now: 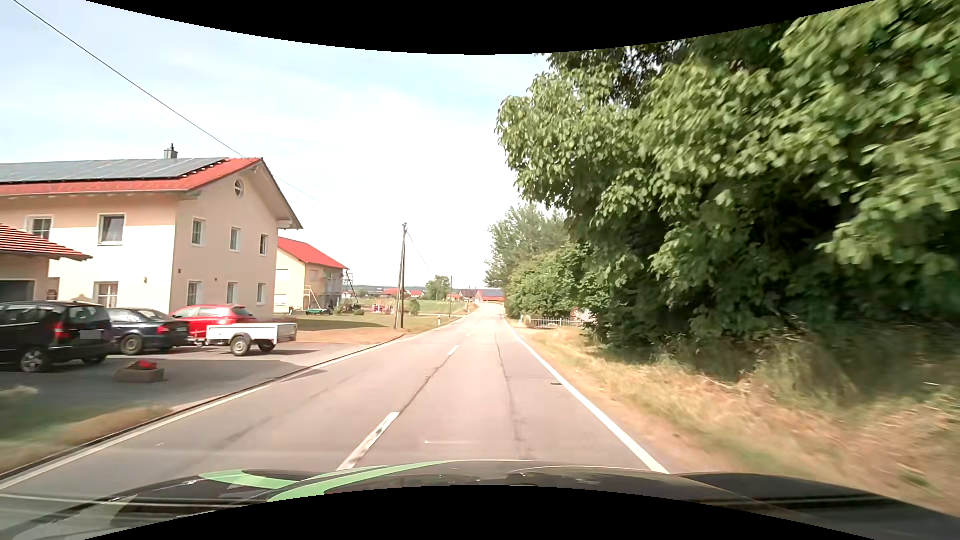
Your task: Follow the waypoints while adhering to traffic rules and regulations
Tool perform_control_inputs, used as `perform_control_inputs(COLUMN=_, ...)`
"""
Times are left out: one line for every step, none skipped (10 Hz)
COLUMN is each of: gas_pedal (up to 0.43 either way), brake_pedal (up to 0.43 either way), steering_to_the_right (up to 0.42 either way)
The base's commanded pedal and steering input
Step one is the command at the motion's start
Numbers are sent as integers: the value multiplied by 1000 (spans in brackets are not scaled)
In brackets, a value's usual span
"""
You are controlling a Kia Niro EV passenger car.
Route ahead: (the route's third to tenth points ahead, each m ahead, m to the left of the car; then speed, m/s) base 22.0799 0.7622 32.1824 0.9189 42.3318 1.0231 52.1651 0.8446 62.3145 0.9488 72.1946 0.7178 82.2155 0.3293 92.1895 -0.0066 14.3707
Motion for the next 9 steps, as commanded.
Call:
perform_control_inputs(gas_pedal=98, brake_pedal=0, steering_to_the_right=8)
perform_control_inputs(gas_pedal=110, brake_pedal=0, steering_to_the_right=9)
perform_control_inputs(gas_pedal=110, brake_pedal=0, steering_to_the_right=9)
perform_control_inputs(gas_pedal=110, brake_pedal=0, steering_to_the_right=8)
perform_control_inputs(gas_pedal=110, brake_pedal=0, steering_to_the_right=7)
perform_control_inputs(gas_pedal=110, brake_pedal=0, steering_to_the_right=6)
perform_control_inputs(gas_pedal=110, brake_pedal=0, steering_to_the_right=6)
perform_control_inputs(gas_pedal=110, brake_pedal=0, steering_to_the_right=6)
perform_control_inputs(gas_pedal=110, brake_pedal=0, steering_to_the_right=6)
